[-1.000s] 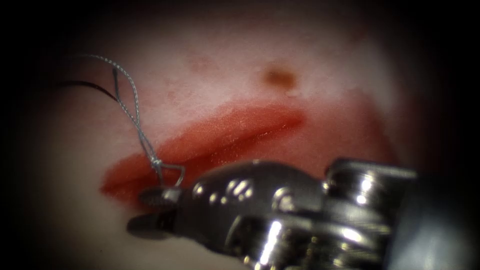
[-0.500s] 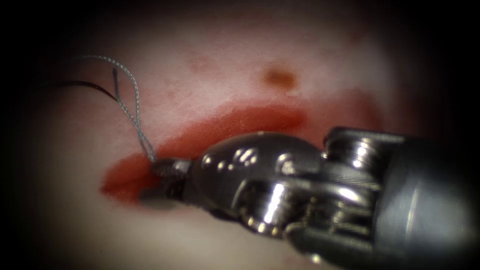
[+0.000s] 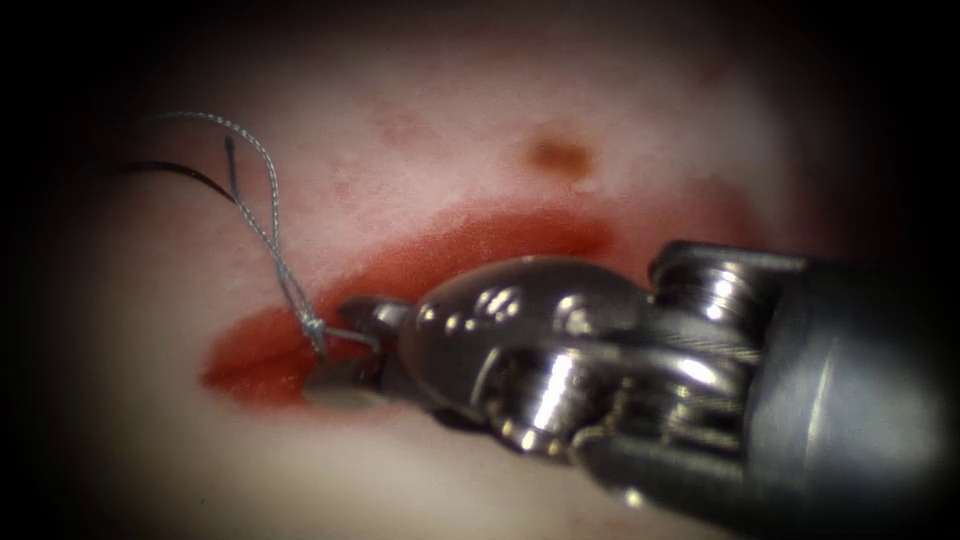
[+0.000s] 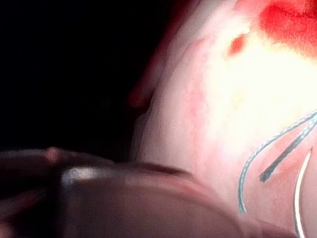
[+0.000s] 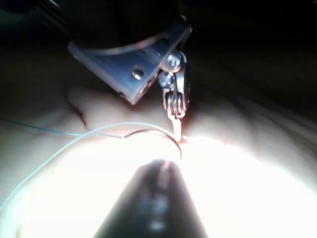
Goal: Wound Closure
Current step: Pull the suture end out of the loop.
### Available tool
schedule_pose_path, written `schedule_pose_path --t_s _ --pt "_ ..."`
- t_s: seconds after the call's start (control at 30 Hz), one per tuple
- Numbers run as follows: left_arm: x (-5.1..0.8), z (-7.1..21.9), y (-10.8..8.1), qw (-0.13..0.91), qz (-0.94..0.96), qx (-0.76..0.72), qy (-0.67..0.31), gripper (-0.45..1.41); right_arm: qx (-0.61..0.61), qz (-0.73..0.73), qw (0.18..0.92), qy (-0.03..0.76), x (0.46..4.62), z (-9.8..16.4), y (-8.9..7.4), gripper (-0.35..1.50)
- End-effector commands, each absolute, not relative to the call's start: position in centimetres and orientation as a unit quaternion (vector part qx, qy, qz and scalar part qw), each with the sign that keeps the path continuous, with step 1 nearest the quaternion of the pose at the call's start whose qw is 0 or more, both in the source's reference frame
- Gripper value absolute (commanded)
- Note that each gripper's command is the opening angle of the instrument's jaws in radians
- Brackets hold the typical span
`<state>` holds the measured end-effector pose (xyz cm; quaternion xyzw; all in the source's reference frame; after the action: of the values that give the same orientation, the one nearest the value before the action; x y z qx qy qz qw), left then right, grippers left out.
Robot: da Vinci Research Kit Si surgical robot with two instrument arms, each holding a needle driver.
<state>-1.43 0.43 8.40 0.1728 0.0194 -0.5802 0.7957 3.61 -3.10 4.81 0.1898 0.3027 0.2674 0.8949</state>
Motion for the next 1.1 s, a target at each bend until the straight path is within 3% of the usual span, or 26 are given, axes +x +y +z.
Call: schedule_pose_path --t_s 0.03,0.13,0.27,0.5,0.67,0.8,0.93,1.1 --pt "-1.45 8.36 0.55 0.796 -0.581 0.170 0.017 -0.45 0.189 0.267 0.894 0.306 3.72 4.74 -3.06 0.44" --pt "-1.45 8.36 0.55 0.796 -0.581 0.171 0.019 -0.45 0.190 0.268 0.894 0.306 3.73 4.73 -3.07 0.32" --pt "-1.45 8.37 0.54 0.796 -0.581 0.171 0.019 -0.45 0.184 0.268 0.895 0.306 3.73 4.72 -3.05 0.36" --pt "-1.45 8.37 0.54 0.796 -0.581 0.171 0.020 -0.45 0.163 0.253 0.904 0.305 3.76 4.62 -2.96 0.71" --pt "-1.45 8.37 0.54 0.796 -0.581 0.171 0.022 -0.45 0.164 0.257 0.903 0.304 3.81 4.56 -2.98 0.59" --pt "-1.45 8.37 0.53 0.796 -0.581 0.171 0.023 -0.45 0.162 0.257 0.903 0.303 3.83 4.57 -3.02 0.66" --pt "-1.46 8.37 0.53 0.796 -0.581 0.171 0.023 -0.45 0.157 0.253 0.905 0.304 3.84 4.61 -3.07 0.46" --pt "-1.46 8.38 0.52 0.795 -0.581 0.171 0.024 -0.45 0.157 0.257 0.904 0.304 3.84 4.69 -3.13 0.52"
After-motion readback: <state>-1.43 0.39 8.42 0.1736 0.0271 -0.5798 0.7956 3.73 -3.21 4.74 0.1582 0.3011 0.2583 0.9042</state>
